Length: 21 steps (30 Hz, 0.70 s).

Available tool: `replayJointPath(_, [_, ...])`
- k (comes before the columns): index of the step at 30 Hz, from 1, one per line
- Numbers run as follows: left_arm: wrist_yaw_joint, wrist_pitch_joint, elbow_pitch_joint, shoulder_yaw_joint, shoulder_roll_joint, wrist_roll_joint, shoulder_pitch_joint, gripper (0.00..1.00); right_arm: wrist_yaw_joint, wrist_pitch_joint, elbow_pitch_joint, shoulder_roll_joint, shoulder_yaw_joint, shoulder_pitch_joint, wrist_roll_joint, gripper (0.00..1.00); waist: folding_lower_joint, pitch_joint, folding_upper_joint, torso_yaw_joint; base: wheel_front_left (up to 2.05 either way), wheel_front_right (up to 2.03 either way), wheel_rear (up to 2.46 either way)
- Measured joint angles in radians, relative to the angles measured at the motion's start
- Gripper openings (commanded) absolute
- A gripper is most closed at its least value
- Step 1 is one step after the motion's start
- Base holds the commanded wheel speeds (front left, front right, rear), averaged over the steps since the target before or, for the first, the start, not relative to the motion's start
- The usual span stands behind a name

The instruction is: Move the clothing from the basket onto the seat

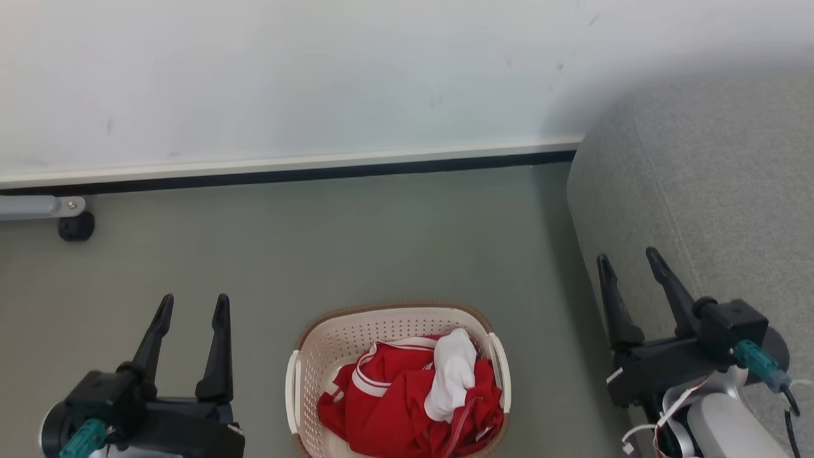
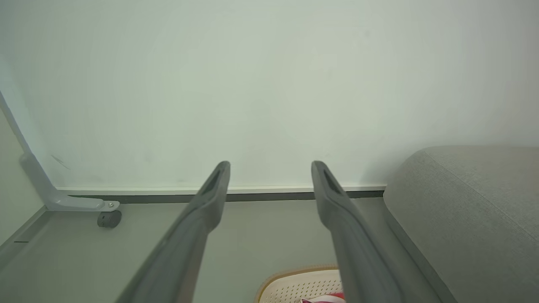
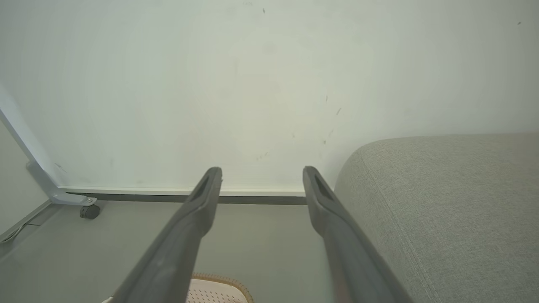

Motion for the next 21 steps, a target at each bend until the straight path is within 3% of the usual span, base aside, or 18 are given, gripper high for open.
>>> replayJointPath(7, [-0.012,0.027,0.034,-0.044,-0.006,0.002,-0.059,1.00,-0.004,0.008,-0.035,0.012,0.004,-0.050,-0.006,1.00,0.0001,0.062,0.0000,-0.024,0.00,0.00,0.00])
replayJointPath(21, [-0.097,0.108,0.158,-0.145,-0.025,0.031,-0.213,1.00,-0.013,0.016,-0.096,0.063,0.021,-0.176,-0.035,1.00,0.0002,0.232,0.0001,-0.106,0.00,0.00,0.00])
